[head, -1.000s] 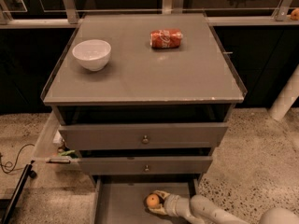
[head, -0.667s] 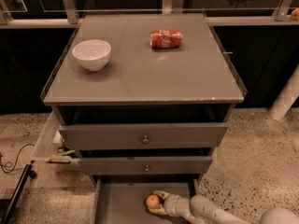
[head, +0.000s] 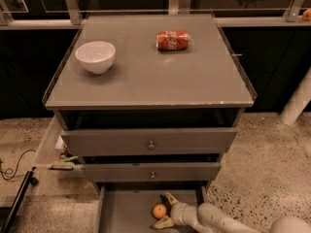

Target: Place orange into bottom drawer

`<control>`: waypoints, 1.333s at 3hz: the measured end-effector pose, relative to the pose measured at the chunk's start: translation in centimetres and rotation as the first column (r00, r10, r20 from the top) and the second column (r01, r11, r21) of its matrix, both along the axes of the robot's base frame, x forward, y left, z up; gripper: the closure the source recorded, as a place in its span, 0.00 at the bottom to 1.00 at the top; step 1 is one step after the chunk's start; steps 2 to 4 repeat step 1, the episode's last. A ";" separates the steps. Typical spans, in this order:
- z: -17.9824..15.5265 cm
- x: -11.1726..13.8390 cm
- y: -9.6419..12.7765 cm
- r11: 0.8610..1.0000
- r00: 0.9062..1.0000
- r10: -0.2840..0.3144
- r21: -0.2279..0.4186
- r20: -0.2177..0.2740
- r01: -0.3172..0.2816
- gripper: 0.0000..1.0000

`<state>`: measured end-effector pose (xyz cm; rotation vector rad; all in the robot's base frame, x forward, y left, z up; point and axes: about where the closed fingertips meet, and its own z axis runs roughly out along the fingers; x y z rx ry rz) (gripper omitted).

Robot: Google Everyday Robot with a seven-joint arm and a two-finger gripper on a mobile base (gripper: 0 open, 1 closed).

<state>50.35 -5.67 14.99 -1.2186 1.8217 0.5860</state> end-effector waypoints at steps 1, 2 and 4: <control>0.0 0.0 0.0 1.000 1.000 0.000 0.000 0.000 0.000 0.00; 0.0 0.0 0.0 1.000 1.000 0.000 0.000 0.000 0.000 0.00; 0.0 0.0 0.0 1.000 1.000 0.000 0.000 0.000 0.000 0.00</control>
Offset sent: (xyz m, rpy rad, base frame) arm 0.0000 0.0000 0.0000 0.0000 0.0000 0.0000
